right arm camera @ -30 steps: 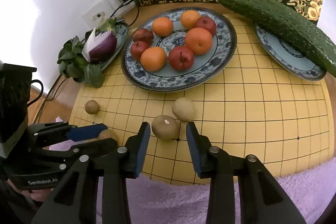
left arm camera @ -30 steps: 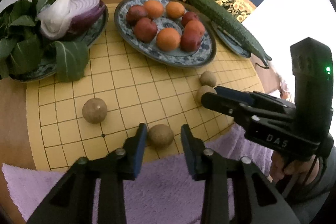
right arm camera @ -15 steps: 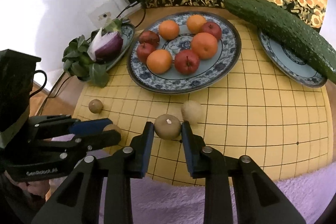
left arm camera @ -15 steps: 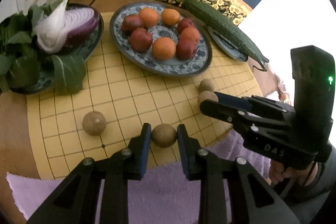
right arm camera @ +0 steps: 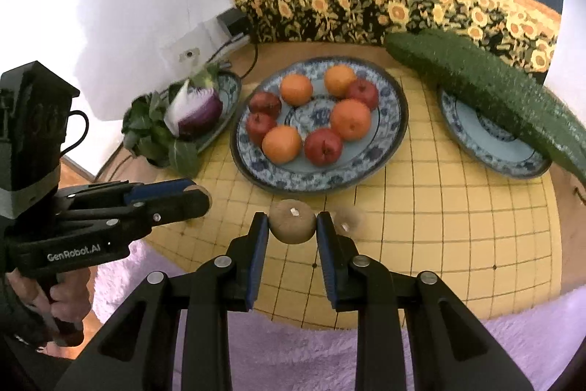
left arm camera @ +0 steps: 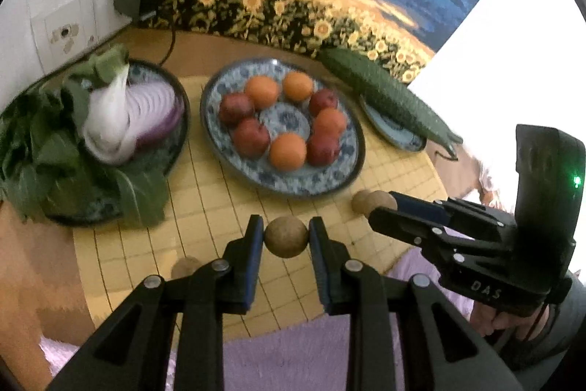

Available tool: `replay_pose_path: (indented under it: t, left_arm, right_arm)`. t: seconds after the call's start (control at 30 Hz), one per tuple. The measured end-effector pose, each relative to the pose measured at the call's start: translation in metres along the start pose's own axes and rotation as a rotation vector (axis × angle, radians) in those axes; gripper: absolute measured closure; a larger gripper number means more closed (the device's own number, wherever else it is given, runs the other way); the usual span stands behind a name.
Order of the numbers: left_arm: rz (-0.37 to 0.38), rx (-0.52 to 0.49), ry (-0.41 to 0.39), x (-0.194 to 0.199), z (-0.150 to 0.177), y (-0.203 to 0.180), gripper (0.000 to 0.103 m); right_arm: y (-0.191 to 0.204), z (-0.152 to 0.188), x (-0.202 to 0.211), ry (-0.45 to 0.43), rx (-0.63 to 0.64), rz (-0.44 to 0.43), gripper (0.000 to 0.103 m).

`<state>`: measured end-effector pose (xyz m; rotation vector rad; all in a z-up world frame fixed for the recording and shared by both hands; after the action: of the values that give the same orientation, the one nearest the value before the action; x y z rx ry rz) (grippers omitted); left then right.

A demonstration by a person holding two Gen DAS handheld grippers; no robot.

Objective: Organize fruits
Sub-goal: 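Lift and carry both held kiwis over the blue plate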

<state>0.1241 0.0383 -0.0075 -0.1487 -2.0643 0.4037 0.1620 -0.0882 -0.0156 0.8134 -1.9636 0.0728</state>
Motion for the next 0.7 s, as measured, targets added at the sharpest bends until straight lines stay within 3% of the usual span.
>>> replay_pose_path:
  t: [0.7]
  left_arm:
    - [-0.011,-0.044,-0.053,-0.018,-0.065,-0.006,0.076]
  right_arm:
    - [-0.01,-0.067,-0.009,-0.062,0.019,-0.012,0.075]
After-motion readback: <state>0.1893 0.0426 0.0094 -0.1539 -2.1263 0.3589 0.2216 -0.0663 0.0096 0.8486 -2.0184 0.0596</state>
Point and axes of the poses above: each gripper's, at about its wrist camera, not at the fingertips, and x roughly against the way its jaws point, y to its left, z to its underside, the point moved 3 cm from there along -x, roughly the way its jaws point, and after that the axes turned 2 degrees about y, right-handed, at the moved point
